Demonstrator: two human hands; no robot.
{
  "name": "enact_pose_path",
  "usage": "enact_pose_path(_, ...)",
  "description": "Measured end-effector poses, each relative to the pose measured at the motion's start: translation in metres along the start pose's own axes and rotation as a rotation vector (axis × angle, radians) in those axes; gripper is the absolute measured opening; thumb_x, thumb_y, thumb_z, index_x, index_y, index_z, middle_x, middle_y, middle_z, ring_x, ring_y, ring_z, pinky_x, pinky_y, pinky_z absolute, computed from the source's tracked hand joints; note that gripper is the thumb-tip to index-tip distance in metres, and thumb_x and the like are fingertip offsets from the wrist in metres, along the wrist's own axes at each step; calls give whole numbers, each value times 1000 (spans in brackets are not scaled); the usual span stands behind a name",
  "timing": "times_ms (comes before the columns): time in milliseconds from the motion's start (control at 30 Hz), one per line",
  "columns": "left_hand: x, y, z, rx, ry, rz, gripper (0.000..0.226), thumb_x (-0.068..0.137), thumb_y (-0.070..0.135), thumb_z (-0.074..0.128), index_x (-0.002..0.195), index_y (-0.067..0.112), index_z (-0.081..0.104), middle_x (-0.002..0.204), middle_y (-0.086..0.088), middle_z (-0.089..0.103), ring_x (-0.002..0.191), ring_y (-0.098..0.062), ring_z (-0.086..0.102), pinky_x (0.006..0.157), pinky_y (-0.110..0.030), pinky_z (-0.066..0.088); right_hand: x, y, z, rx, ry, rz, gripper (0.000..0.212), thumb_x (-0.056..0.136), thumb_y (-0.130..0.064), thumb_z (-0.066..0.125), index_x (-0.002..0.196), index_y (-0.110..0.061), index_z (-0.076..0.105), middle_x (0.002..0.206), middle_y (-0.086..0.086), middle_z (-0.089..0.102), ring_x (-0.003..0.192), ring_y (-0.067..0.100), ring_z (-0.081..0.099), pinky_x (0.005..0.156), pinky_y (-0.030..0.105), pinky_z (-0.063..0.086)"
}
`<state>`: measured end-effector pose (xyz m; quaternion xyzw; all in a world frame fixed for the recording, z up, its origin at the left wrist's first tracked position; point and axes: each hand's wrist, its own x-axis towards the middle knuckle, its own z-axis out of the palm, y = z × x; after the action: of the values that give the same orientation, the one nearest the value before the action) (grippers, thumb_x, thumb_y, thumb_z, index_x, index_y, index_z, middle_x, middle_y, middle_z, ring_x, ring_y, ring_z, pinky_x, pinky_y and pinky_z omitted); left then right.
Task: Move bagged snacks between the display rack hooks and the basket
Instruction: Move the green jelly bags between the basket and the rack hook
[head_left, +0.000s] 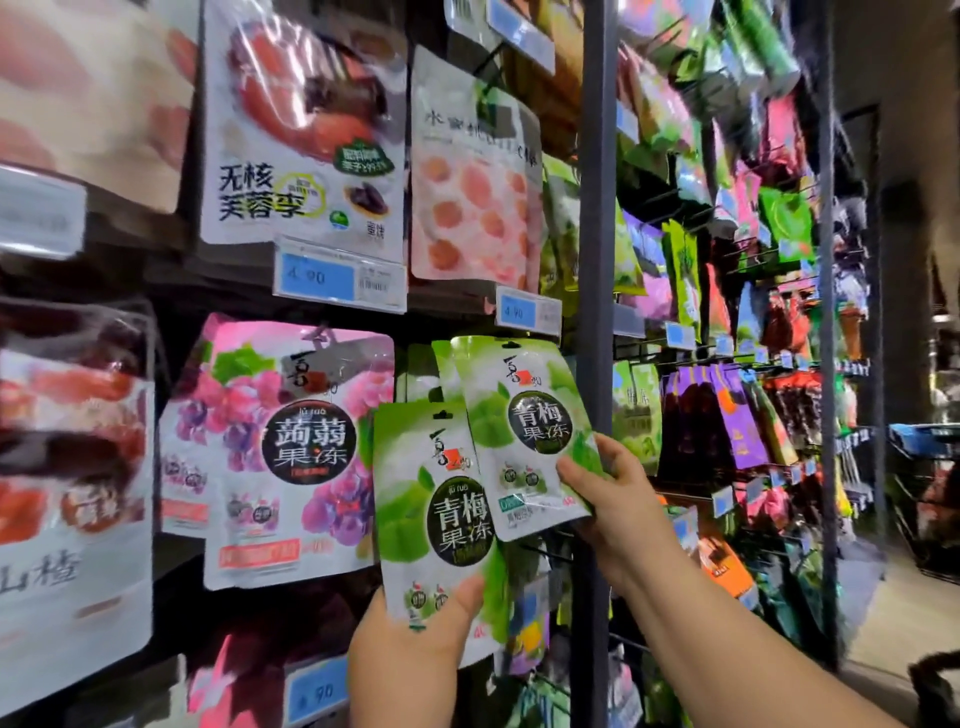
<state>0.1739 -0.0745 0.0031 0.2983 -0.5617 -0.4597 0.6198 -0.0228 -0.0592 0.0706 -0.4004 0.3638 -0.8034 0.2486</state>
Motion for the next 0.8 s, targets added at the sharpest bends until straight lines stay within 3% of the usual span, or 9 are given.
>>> enact_pose_path(100,4,-1,-2,-40,-15,11,36,66,24,88,74,40,58,60,30,64,74,10,53,60,-11,35,10,1,8,-19,-12,-11,52,83,-2,72,129,-11,51,103,15,74,81,27,73,58,33,57)
enact_pose_path(167,7,-4,-3,-32,-4,41,36,63,24,90,75,40,60,61,41,60,80,11,55,66,-19,39,14,2,10,-29,0,-14,51,83,-4,73,129,-12,51,103,16,74,81,27,73,58,33,57)
enact_pose_path(233,10,-8,-5,-27,18,40,36,62,23,91,75,40,61,62,38,62,81,9,57,73,-24,39,17,5,11,-23,9,-6,51,84,-6,73,129,-12,51,106,18,73,82,29,73,58,34,57)
enact_pose_path(400,14,-15,-10,-22,17,45,36,62,23,92,74,40,63,70,24,69,78,4,61,64,-14,39,18,8,11,-4,-8,19,43,88,-6,69,128,-8,54,106,19,73,77,27,74,54,31,56)
enact_pose_path(533,12,-18,-15,-13,35,59,35,61,20,92,71,40,65,69,21,71,77,0,64,64,-15,41,26,10,14,-31,-18,24,39,89,-10,69,126,-9,58,105,17,74,80,26,74,56,30,56)
enact_pose_path(633,9,-18,-17,-17,44,114,47,63,24,92,74,61,66,75,31,69,84,1,65,70,-16,42,35,15,18,-78,0,38,38,87,-11,72,123,-14,60,108,14,73,82,26,73,57,30,56)
enact_pose_path(733,3,-13,-19,17,100,205,57,53,52,88,93,76,55,90,24,73,94,-7,68,86,-27,49,41,22,16,-161,51,38,56,77,-24,83,127,-22,57,112,7,72,92,26,73,72,39,60)
enact_pose_path(800,1,-12,-21,26,86,178,49,59,48,89,93,67,60,88,22,73,90,1,65,78,-13,46,38,25,14,-237,71,21,85,57,-47,87,134,-30,56,120,3,69,102,26,70,89,48,57)
